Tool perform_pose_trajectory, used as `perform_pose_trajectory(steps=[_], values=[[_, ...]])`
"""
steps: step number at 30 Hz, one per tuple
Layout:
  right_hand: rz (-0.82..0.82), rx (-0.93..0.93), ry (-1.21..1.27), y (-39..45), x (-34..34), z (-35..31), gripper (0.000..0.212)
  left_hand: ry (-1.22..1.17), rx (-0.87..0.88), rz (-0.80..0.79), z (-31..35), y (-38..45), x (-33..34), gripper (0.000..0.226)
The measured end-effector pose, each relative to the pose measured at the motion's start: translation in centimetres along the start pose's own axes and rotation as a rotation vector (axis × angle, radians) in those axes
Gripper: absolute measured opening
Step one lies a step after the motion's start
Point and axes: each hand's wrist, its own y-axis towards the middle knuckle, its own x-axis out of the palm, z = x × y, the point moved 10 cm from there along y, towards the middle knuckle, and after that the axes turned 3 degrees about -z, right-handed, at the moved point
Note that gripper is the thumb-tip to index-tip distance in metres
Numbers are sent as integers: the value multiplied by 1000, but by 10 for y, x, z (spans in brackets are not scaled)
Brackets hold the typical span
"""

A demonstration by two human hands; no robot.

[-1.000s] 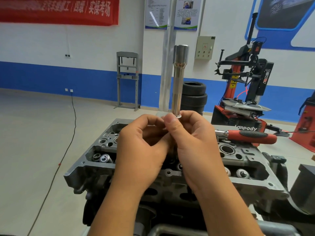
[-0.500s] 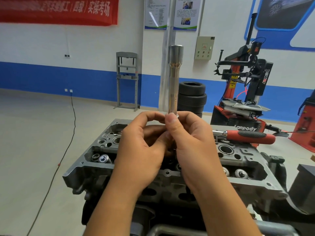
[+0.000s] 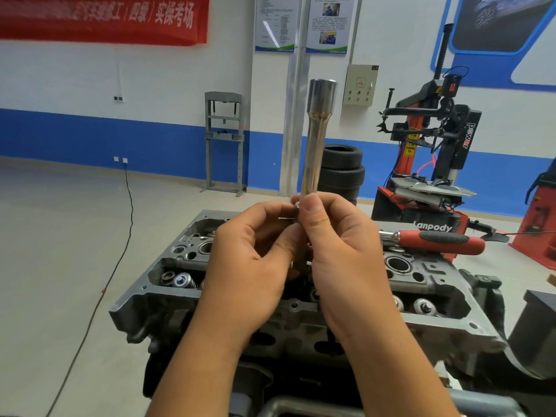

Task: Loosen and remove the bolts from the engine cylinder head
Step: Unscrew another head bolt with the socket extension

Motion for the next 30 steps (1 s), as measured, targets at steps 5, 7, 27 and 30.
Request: perform_pose_trajectory(steps=[5,7,27,30], values=[[23,-4,74,0,-2,0,26,76,42,52,3,-1,-5,24],[46,-11,93,0,-5,0,34,81,60,66,4,-2,-5,23],[23,-35,126,1,-2,-1,19,85,51,-66,1,1,7,24],[12,-29,112,1,0,-1,15,128,81,66,4,0,-3,25]])
